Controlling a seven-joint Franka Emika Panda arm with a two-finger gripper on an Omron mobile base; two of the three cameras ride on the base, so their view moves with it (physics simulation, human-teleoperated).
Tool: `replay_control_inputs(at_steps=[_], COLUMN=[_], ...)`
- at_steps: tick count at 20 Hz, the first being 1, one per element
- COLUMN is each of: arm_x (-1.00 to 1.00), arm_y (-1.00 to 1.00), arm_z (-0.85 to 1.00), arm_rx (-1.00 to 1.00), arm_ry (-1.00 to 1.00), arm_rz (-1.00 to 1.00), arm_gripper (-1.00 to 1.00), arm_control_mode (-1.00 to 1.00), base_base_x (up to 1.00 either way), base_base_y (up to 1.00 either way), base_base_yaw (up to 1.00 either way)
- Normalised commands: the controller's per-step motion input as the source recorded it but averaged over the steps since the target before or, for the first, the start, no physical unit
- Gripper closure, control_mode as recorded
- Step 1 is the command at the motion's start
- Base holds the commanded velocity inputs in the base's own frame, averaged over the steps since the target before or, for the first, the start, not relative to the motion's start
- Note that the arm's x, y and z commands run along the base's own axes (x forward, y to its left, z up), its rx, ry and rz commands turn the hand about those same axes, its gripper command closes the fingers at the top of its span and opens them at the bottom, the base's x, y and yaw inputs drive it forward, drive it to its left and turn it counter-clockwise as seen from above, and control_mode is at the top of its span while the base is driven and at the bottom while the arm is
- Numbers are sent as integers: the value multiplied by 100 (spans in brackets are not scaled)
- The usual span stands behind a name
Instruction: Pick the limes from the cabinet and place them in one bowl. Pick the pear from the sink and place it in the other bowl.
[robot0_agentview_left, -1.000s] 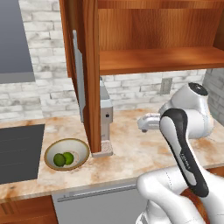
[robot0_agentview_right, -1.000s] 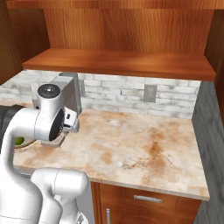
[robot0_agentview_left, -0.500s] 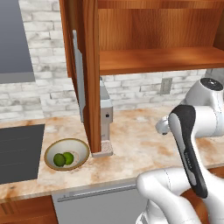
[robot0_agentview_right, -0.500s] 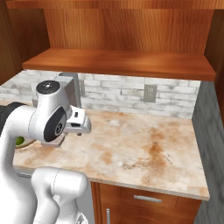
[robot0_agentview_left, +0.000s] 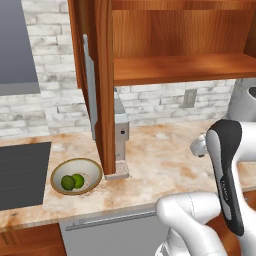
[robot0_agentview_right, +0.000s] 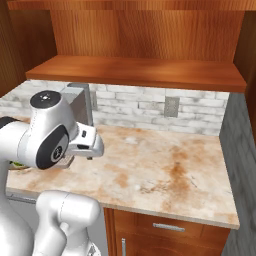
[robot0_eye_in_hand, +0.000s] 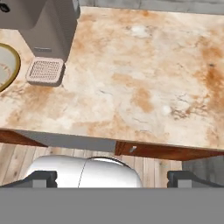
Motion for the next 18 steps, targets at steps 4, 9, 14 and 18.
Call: replay_control_inputs(at_steps=[4, 9, 14, 18], arm_x=[-2, -17, -5, 0], arm_y=[-18, -12, 0, 0], arm_z=[4, 29, 1, 0], arm_rx=[-4, -1, 0, 0], arm_ry=[0, 0, 0, 0], arm_rz=[-23, -17, -1, 0], arm_gripper=[-100, -100, -100, -100], arm_control_mode=[-100, -100, -100, -100], base_base_x=[0, 0, 0, 0], base_base_y=[0, 0, 0, 0], base_base_yaw=[0, 0, 0, 0])
